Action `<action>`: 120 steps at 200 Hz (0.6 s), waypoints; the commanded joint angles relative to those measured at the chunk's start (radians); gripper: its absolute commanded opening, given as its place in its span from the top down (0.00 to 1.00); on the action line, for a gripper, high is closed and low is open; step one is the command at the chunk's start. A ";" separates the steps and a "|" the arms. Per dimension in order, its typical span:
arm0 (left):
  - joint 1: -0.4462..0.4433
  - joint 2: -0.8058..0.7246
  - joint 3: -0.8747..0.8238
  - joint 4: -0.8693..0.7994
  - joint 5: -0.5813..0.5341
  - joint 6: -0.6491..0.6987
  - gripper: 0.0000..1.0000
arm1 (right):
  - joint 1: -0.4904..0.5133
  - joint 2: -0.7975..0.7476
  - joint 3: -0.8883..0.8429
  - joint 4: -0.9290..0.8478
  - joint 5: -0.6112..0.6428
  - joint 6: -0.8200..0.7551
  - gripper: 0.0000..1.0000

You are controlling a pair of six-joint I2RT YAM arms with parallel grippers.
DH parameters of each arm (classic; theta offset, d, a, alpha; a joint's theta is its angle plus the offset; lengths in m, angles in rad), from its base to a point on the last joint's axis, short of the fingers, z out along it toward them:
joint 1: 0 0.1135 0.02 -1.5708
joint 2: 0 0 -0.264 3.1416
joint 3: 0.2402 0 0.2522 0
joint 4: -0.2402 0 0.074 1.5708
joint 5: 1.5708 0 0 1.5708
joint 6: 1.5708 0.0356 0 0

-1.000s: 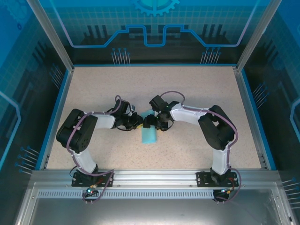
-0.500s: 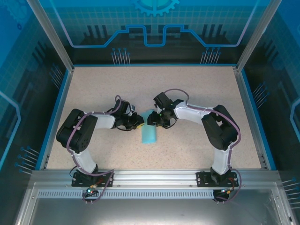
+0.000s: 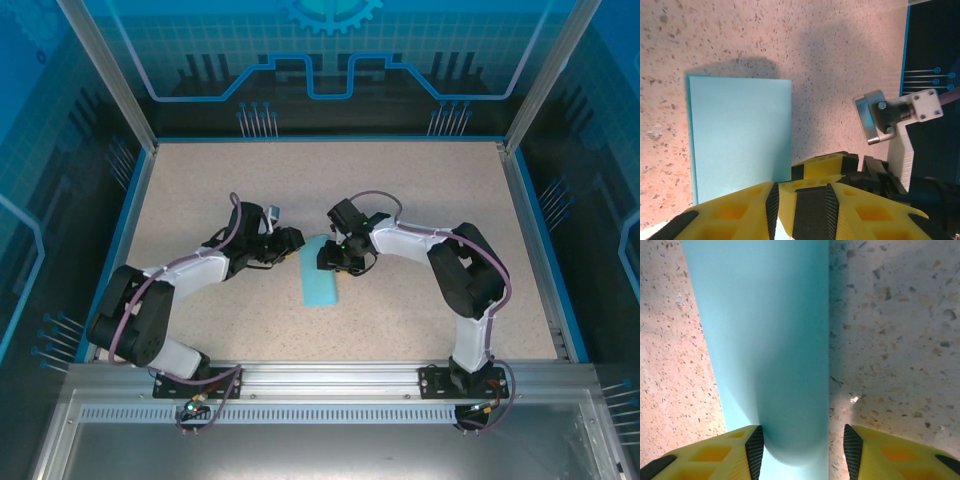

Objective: Fold a paper plane with a square sheet of paper (pick it up from the middle)

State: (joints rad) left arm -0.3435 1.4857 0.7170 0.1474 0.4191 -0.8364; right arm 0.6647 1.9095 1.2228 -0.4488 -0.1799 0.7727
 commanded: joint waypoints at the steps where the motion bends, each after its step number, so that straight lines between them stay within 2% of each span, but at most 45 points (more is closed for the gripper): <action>1: -0.008 -0.011 -0.025 -0.060 -0.044 0.014 0.66 | -0.004 0.023 0.005 -0.035 0.020 -0.001 0.51; 63: -0.008 0.021 -0.030 -0.026 -0.020 -0.004 0.67 | -0.002 0.045 0.011 -0.040 0.020 0.036 0.51; 120: -0.008 0.031 -0.028 -0.022 -0.013 -0.004 0.67 | -0.003 0.042 0.009 -0.025 0.003 0.075 0.45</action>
State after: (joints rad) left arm -0.3435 1.5082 0.7029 0.1253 0.4000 -0.8383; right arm 0.6647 1.9274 1.2236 -0.4519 -0.1658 0.8173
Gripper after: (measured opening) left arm 0.334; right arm 0.539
